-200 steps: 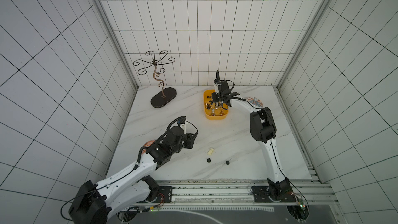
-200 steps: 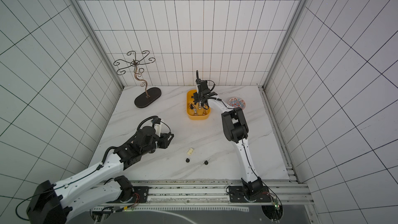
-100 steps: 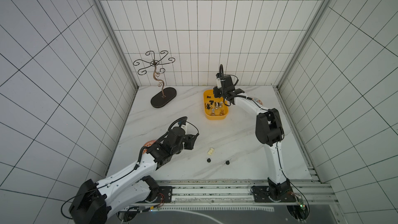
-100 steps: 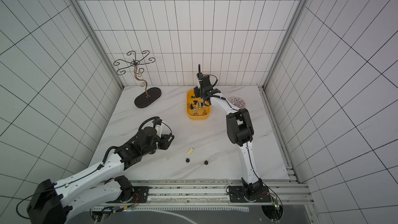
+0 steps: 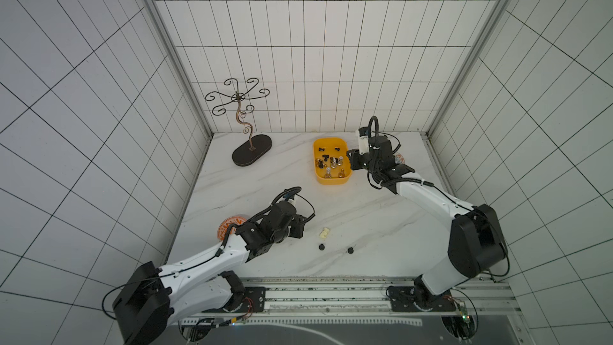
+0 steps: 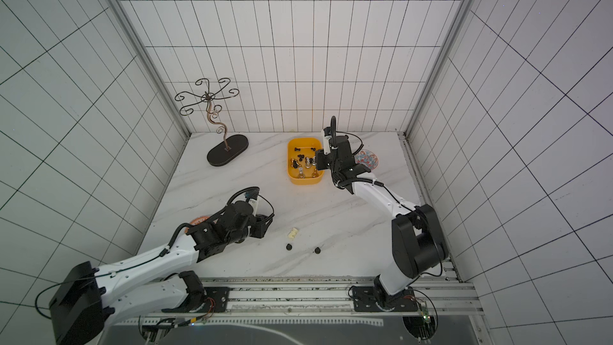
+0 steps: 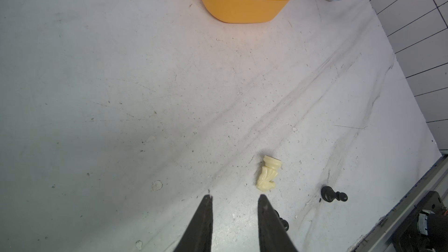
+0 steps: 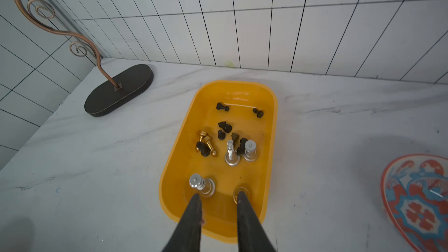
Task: Put the chess pieces into the storage box
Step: Place the chess piece in the storage box, then pick up the chess piece at the center of the board.
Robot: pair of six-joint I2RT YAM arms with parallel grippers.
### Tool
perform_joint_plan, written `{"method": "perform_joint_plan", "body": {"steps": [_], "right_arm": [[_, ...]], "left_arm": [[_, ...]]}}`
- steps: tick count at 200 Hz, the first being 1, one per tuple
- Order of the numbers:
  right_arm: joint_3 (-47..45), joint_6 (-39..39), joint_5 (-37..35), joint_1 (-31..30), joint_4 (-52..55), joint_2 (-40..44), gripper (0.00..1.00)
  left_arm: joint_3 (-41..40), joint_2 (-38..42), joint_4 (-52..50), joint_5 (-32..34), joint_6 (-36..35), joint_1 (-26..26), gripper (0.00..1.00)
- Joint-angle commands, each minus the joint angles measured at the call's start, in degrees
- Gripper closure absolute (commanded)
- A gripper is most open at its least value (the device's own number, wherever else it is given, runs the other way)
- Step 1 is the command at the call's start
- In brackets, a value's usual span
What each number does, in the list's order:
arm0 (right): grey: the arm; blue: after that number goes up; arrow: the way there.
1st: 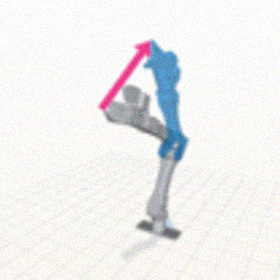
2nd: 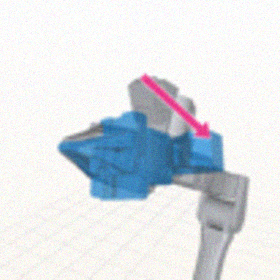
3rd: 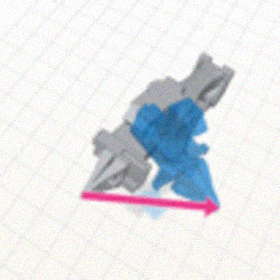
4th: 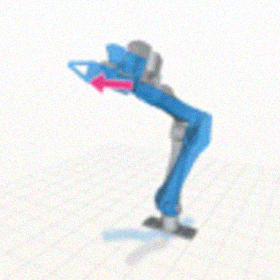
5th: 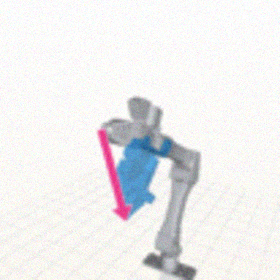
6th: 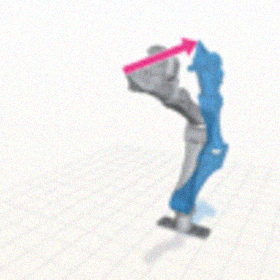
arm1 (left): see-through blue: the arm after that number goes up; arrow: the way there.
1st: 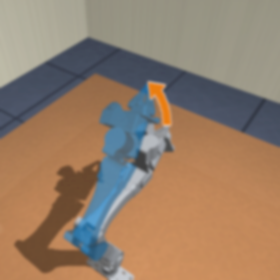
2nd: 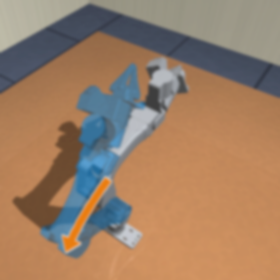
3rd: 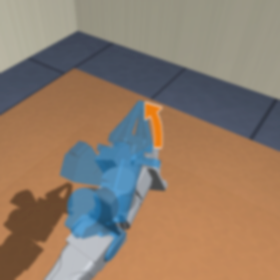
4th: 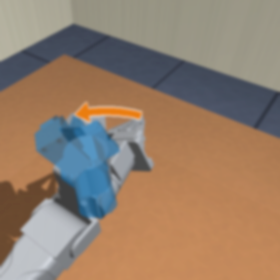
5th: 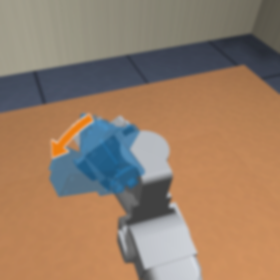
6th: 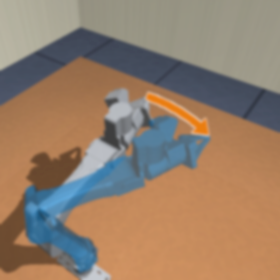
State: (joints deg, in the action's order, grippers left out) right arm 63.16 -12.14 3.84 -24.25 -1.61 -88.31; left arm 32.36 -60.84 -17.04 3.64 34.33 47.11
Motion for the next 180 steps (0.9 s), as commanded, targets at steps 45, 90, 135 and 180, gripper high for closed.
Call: {"method": "perform_joint_plan", "body": {"steps": [45, 90, 135, 180], "right_arm": [[-19.23, -3.15, 0.66, -1.08, 3.7, 12.9, 0.73], [-27.35, -5.83, -0.5, -3.21, 6.17, 20.14, 0.73], [-30.78, -8.47, -0.61, -4.64, 6.55, 21.68, 0.73], [-31.6, -8.78, -0.51, -4.93, 6.42, 21.82, 0.73]], "left_arm": [[1.18, -3.59, 1.89, 1.07, 0.83, 4.19, 0.69], [1.95, -7.5, 2.3, -0.6, 0.61, 6.33, 0.69], [4.08, -10.89, 1.93, -0.13, 1.62, 12.44, 0.69], [5.55, -15.08, 1.74, 0.3, 1.94, 14.85, 0.69]]}}
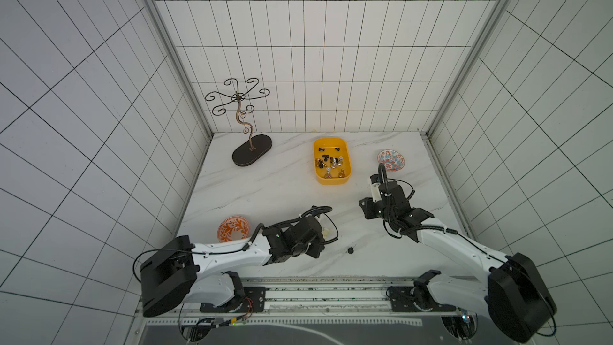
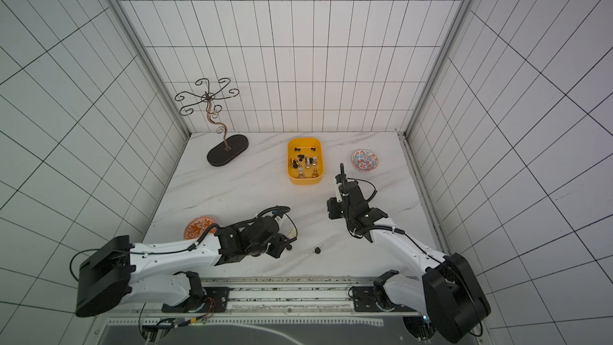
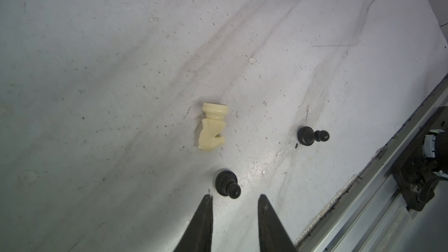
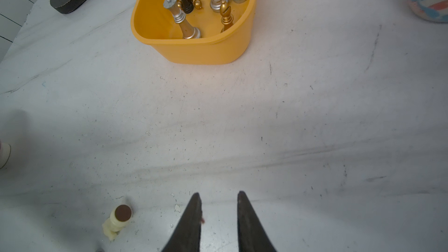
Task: Put the chess pieces into the storage box
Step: Pick up the chess piece at the center of the board.
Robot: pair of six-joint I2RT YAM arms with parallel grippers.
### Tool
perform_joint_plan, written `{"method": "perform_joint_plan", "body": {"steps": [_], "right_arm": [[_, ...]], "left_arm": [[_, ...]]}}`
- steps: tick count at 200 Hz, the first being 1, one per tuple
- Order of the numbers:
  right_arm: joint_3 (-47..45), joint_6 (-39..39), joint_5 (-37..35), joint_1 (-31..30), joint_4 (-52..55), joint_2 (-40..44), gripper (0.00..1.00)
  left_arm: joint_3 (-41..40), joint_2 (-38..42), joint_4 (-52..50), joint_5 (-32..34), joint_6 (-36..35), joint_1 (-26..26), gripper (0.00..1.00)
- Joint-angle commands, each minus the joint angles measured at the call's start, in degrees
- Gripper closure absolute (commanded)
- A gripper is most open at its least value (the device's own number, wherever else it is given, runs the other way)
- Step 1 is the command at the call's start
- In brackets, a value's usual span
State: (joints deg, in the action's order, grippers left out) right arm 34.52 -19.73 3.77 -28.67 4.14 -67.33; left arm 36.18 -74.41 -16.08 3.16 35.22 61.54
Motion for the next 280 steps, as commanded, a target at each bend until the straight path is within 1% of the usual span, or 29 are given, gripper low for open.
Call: {"method": "perform_joint_plan", "body": {"steps": [1, 42, 66, 102, 158, 208, 280], "right_arm": [[-2.97, -1.19, -0.44, -0.51, 0.68, 0.82, 0.73], [-3.12, -1.77, -0.08, -0.6, 0.4, 1.05, 0.73], [-3.31, -1.89, -0.17, -0.6, 0.25, 1.04, 0.73], [-3.76, -2.16, -0.15, -0.6, 0.15, 1.05, 0.73], [-4.07, -2.25, 0.27, -0.64, -0.15, 0.49, 0.73], [-4.55, -2.2, 0.04, -0.63, -0.18, 0.7, 0.73], [-5.01, -2.51, 0.27, -0.69, -0.34, 0.39, 0.73]], "left_arm": [[1.8, -1.56, 0.78, 0.79, 1.02, 0.42, 0.69], [3.4, -3.56, -0.12, 1.49, -1.07, 0.51, 0.66], [4.11, -5.25, -0.18, 0.49, -1.72, 0.73, 0.66], [4.91, -6.73, -1.67, 1.66, -1.21, 0.86, 0.66], [6.07, -9.05, -2.03, 1.5, -1.51, 0.95, 0.66], [6.54, -10.12, -2.29, 1.15, -1.74, 1.0, 0.68], [6.06, -10.45, -2.56, 1.5, -1.3, 1.39, 0.74]]}}
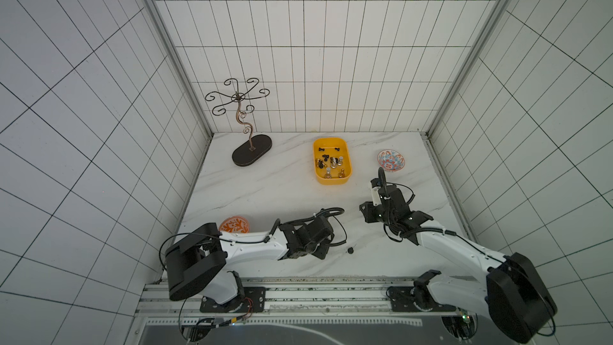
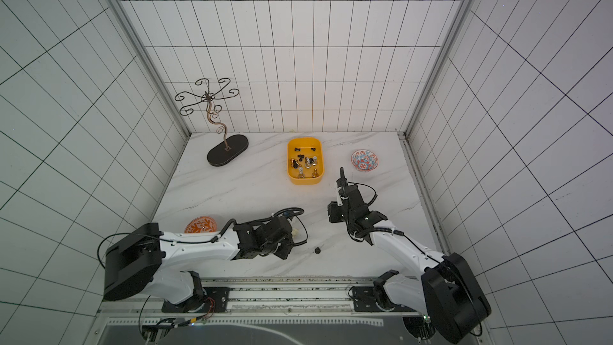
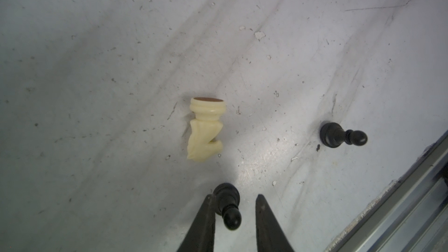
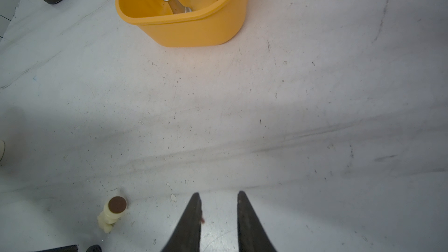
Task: Put the chess pieces into the storage box
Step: Pick up the chess piece at the center of the board.
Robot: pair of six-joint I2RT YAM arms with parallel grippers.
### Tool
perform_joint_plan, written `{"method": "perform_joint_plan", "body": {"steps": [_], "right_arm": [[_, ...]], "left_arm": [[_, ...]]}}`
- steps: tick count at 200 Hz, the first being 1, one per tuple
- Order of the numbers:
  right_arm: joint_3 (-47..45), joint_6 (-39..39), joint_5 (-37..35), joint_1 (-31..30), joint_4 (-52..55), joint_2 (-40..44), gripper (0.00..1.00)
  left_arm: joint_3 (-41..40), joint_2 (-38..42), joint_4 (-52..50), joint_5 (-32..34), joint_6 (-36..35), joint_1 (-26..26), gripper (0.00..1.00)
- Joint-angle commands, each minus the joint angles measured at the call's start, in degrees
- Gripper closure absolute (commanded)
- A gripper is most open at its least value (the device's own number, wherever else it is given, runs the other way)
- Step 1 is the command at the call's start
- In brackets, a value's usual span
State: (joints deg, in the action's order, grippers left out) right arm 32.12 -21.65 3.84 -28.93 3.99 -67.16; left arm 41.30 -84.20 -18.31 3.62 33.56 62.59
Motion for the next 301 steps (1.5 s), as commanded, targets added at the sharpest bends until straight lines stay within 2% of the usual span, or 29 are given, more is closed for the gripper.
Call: {"method": "perform_joint_plan", "body": {"steps": [1, 88, 193, 250, 276, 301], "right_arm": [[-2.64, -0.59, 0.21, -0.38, -0.15, 0.24, 0.73], [-2.68, -0.78, -0.01, -0.41, -0.1, 0.19, 0.73], [-2.5, -0.85, -0.14, -0.38, 0.06, 0.18, 0.73], [-1.71, -0.59, -0.41, -0.43, 0.93, 1.45, 0.73], [-1.81, -0.67, -0.67, -0.39, 1.36, 2.31, 0.73], [-1.88, -0.61, -1.11, -0.38, 1.8, 3.54, 0.73]], "left_arm": [[0.96, -0.63, -0.33, 1.04, 0.36, 0.34, 0.74], [0.79, -1.66, -0.28, 1.06, -0.05, 0.43, 0.76], [0.75, -1.25, -0.13, 1.82, -0.6, 0.41, 0.91], [6.32, 2.08, -4.17, 4.68, -4.25, 0.26, 0.91], [9.97, 3.1, -5.64, 4.47, -6.74, -1.66, 0.91], [12.76, 3.87, -5.11, 2.2, -9.06, -6.73, 0.91]]}}
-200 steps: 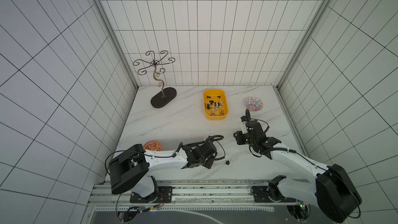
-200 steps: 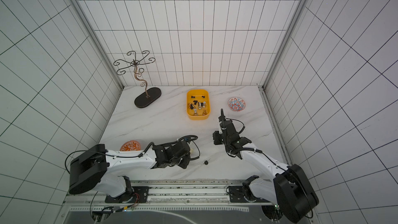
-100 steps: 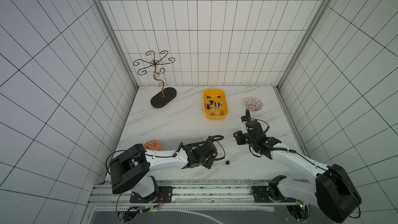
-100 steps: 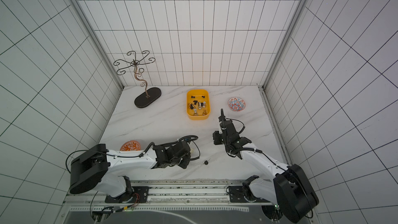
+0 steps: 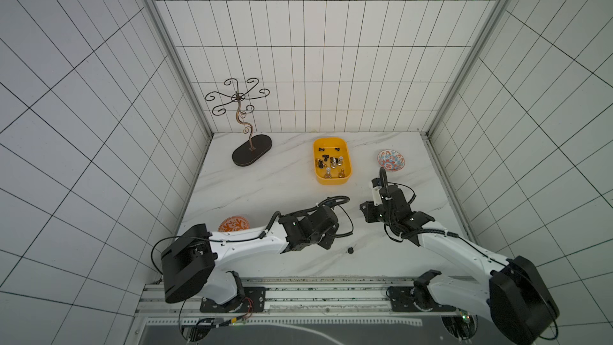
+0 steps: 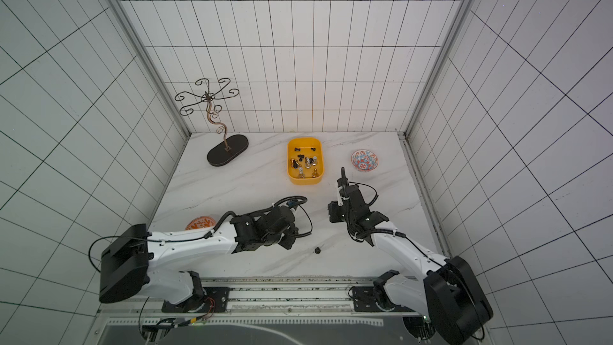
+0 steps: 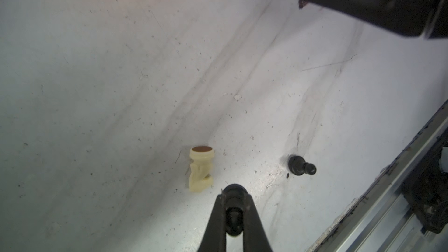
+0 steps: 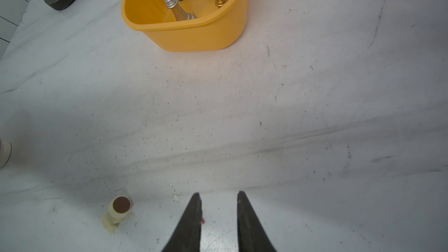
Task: Put the chess pieces into the storage box
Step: Pick up the chess piece at the center of the board, then place the chess piece in the storage box.
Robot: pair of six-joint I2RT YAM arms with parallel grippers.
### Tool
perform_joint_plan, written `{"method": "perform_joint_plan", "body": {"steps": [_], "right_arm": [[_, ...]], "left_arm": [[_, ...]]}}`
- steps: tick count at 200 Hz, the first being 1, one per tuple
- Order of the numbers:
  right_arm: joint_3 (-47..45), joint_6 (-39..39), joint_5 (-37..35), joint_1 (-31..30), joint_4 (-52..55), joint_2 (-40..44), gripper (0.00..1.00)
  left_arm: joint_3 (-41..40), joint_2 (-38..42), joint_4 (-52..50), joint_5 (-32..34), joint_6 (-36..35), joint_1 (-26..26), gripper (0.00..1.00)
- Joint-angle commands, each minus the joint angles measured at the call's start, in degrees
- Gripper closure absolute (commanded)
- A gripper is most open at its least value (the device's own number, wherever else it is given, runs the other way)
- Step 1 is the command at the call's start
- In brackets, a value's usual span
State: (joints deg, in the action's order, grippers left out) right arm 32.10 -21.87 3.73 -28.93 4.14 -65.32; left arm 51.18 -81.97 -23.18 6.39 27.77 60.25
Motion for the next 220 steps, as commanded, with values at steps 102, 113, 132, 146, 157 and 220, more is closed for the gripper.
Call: {"method": "perform_joint_plan", "body": {"steps": [102, 113, 132, 146, 157, 220], "right_arm": [[-4.1, -1.55, -0.22, -0.38, 2.72, 7.99, 0.74], [-4.55, -1.73, -0.21, -0.4, 2.71, 8.77, 0.74], [-5.26, -2.25, -0.21, -0.43, 2.18, 9.92, 0.73], [-5.57, -2.65, 0.04, -0.38, 1.53, 10.45, 0.74], [-5.95, -2.98, 0.23, -0.42, 0.73, 10.56, 0.74], [-5.86, -3.01, 2.31, -0.67, -1.15, 9.76, 0.74]], "left_arm": [[29.17, -16.79, 2.18, -7.06, -16.82, -23.93, 0.9], [33.07, -20.25, 1.54, -6.92, -17.73, -24.78, 0.9], [38.66, -26.33, 2.2, -7.35, -17.79, -26.0, 0.9], [42.41, -30.56, 3.46, -7.81, -17.77, -26.57, 0.9], [45.9, -34.18, 3.56, -7.95, -17.25, -26.98, 0.9], [65.32, -51.21, 1.95, -8.21, -14.18, -28.61, 0.89]]}}
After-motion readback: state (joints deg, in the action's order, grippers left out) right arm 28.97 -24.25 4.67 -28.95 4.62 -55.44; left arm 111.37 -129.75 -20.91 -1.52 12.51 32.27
